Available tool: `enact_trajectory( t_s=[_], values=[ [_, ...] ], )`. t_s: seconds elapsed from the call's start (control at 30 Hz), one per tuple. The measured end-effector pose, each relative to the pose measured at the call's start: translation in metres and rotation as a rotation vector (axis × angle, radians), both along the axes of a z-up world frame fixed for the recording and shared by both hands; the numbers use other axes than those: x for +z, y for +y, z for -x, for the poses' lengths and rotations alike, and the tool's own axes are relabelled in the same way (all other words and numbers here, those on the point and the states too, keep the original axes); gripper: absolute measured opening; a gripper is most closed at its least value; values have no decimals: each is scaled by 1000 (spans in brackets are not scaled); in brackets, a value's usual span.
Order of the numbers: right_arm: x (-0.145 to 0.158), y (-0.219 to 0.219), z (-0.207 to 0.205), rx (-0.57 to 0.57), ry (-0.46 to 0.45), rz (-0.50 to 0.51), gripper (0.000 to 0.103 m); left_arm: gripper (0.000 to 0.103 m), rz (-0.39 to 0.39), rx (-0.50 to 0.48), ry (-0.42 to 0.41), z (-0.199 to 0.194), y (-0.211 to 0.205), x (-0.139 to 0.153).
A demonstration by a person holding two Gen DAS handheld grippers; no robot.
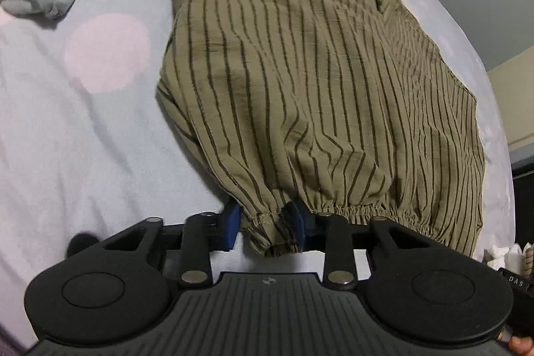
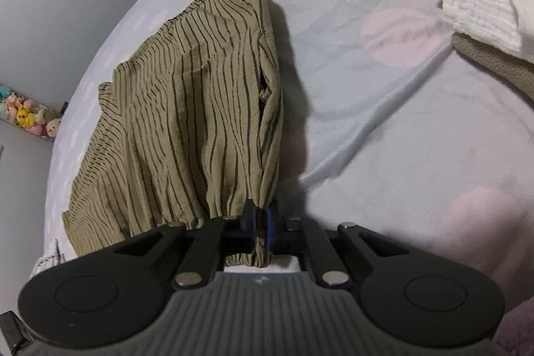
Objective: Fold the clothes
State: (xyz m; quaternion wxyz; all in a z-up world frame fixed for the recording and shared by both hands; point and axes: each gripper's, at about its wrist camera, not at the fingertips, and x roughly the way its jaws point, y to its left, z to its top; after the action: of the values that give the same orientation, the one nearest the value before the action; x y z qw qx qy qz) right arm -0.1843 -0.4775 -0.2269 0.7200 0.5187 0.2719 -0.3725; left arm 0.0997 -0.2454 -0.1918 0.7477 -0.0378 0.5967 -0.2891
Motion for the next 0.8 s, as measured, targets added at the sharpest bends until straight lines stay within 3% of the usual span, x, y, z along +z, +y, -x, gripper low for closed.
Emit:
enact_trajectory(
  t_s=[0.03, 0.13, 0.27, 0.43, 0.57, 0.8],
  values=[
    [0, 1, 0, -5, 11, -1, 5, 10, -7, -8, -6, 1, 1, 1],
    [5, 5, 0, -32, 36, -2, 3, 7, -7, -11, 9, 1, 7, 7],
    [15, 14, 2, -53, 51, 23, 3, 7, 19, -11, 15, 1, 17, 19],
    [2, 9, -7, -35, 98, -28, 3, 7, -50, -25, 36, -6, 9, 2],
    [-1, 7, -7, -41, 84, -44, 3, 9, -15, -21, 14, -6, 12, 8],
    [17, 11, -6, -62, -22, 31, 4, 39, 53, -27, -119, -9, 14, 51]
  ],
)
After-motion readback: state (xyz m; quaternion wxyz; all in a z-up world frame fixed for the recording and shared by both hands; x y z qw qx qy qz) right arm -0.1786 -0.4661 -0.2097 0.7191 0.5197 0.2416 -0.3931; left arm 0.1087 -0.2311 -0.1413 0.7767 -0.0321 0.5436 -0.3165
